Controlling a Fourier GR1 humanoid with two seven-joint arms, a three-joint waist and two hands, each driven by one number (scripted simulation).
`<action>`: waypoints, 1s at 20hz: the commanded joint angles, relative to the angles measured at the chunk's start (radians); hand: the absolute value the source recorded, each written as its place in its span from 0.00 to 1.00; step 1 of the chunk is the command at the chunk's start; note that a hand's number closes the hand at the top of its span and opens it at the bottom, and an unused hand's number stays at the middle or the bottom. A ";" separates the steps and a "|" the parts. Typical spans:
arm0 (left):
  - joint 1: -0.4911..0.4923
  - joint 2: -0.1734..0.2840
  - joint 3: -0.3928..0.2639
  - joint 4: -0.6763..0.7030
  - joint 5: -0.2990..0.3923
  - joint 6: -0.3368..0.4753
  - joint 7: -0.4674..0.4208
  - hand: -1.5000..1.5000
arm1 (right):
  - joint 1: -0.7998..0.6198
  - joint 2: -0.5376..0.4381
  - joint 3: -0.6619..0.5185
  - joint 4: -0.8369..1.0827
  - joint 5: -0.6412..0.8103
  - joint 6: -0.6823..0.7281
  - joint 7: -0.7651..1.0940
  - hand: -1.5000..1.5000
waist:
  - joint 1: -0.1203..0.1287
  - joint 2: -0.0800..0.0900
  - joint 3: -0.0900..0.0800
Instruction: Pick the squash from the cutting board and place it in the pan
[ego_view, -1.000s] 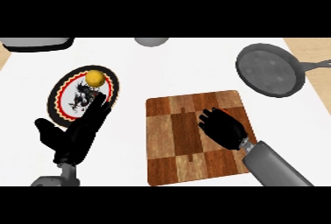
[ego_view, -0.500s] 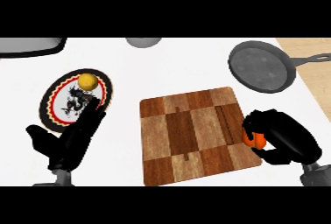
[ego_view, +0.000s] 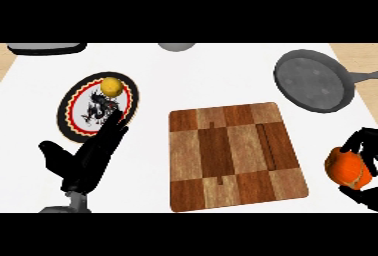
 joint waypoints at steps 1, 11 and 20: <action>0.014 0.007 -0.015 -0.033 0.017 -0.037 0.020 0.50 | -0.002 -0.053 -0.112 0.137 -0.130 0.131 -0.074 1.00 | 0.041 0.005 0.000; -0.056 -0.055 -0.049 0.037 -0.058 0.001 0.000 0.50 | -0.415 0.061 -0.092 0.589 0.128 -0.113 -0.154 1.00 | 0.060 0.010 0.001; -0.046 -0.029 -0.027 0.025 -0.013 -0.059 0.003 0.50 | -0.713 0.146 -0.200 1.053 0.156 -0.353 -0.231 1.00 | 0.101 0.022 0.003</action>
